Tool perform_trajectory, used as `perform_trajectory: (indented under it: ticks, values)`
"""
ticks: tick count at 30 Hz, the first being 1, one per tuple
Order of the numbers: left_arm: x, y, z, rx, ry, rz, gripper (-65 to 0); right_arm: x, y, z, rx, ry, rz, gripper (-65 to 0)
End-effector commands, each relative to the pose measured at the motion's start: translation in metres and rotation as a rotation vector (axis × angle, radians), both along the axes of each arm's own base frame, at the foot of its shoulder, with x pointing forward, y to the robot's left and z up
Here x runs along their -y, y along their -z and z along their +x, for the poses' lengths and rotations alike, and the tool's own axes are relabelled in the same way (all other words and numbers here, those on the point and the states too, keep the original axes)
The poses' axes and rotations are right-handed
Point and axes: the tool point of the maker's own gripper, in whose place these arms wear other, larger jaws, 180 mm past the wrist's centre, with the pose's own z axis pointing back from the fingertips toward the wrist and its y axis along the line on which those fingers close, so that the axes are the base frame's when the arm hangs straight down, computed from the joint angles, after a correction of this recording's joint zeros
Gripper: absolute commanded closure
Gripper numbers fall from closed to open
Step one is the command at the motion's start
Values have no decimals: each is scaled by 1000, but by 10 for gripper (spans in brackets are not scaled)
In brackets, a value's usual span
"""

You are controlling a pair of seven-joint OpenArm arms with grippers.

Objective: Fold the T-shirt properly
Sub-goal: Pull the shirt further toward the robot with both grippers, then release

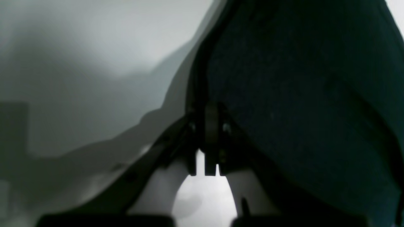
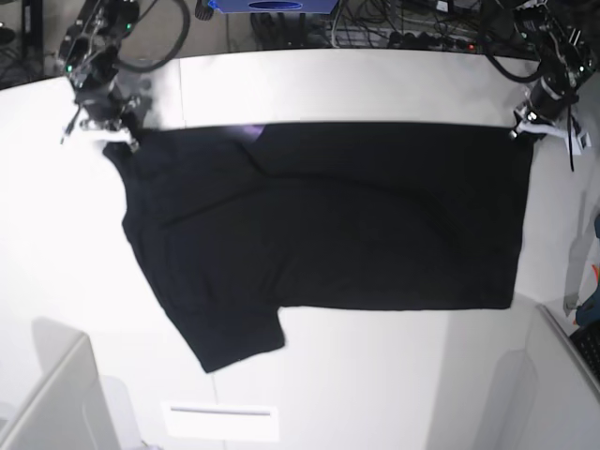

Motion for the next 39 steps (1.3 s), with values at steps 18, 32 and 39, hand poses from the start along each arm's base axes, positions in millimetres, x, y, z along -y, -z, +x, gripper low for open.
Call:
perform_trajectory:
  ticks: [18,32,39]
  values:
    - [-9,-7,-50,-121,46,93,0,6,-9,-86,-101,32,-67,0]
    - [-10,-2,-77,-181,47,97,0,5,-10,-82,-94,31,-67,0]
    - [-10,1,-93,-218,47,97,0,6,-9,-84,-98,30,-68,0]
